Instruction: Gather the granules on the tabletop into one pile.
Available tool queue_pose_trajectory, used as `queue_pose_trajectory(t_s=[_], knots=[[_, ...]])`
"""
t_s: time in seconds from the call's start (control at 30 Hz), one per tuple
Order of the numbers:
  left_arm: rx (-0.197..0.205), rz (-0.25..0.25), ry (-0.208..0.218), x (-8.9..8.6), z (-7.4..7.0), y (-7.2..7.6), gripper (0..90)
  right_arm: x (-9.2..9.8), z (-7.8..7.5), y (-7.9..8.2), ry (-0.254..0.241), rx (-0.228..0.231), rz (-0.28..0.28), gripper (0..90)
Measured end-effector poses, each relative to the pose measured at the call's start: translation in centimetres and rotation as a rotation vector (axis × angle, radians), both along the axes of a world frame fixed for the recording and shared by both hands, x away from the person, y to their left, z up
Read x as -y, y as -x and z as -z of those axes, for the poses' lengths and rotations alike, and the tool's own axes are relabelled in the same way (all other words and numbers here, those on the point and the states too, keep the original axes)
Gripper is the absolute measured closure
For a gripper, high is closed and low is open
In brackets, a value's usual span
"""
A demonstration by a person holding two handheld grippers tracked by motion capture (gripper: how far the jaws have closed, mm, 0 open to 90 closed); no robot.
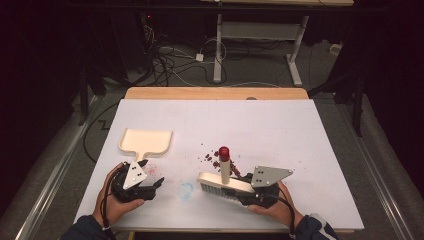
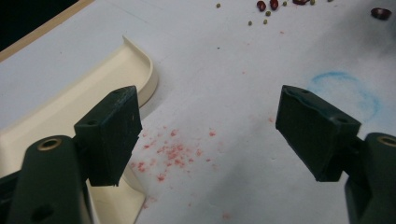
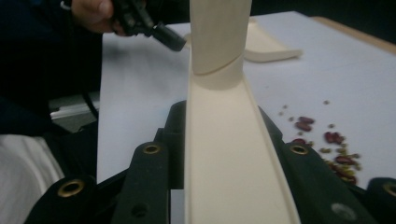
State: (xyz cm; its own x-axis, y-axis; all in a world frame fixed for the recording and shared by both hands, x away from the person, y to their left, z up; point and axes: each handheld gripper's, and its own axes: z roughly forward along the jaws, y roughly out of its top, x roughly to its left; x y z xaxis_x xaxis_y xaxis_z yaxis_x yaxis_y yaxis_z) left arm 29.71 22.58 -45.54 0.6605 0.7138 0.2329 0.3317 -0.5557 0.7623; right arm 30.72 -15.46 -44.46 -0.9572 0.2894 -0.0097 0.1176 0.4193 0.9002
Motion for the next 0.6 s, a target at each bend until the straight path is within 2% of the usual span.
queue_pose_trajectory(t_s=[0.1, 0.17, 0.3, 0.33, 0.43, 0.5, 0.6], knots=[[-0.003, 0.003, -0.004, 0.0, 0.1, 0.0, 21.4, -0.4, 0.9, -0.7, 0.014, -0.012, -0.027, 67.5], [-0.004, 0.006, -0.003, 0.1, 0.1, 0.0, 21.4, -0.5, 1.3, -1.3, 0.022, -0.002, -0.031, 67.6], [-0.006, 0.007, -0.004, 0.2, 0.1, -0.1, 21.4, -0.1, 1.4, -3.6, 0.037, 0.015, -0.031, 67.5], [-0.017, 0.004, -0.003, 0.2, 0.2, -0.1, 21.4, 0.1, 1.4, -4.2, 0.044, 0.020, -0.032, 67.4], [-0.010, 0.009, -0.007, 0.2, 0.2, -0.2, 21.4, 0.5, 1.8, -5.9, 0.046, -0.001, -0.031, 66.6], [-0.013, 0.010, -0.008, 0.2, 0.3, -0.3, 21.4, 0.3, 2.0, -6.5, 0.042, -0.011, -0.044, 66.4], [-0.014, 0.011, -0.007, 0.3, 0.3, -0.3, 21.4, -0.2, 1.7, -6.9, 0.049, 0.006, -0.065, 66.7]])
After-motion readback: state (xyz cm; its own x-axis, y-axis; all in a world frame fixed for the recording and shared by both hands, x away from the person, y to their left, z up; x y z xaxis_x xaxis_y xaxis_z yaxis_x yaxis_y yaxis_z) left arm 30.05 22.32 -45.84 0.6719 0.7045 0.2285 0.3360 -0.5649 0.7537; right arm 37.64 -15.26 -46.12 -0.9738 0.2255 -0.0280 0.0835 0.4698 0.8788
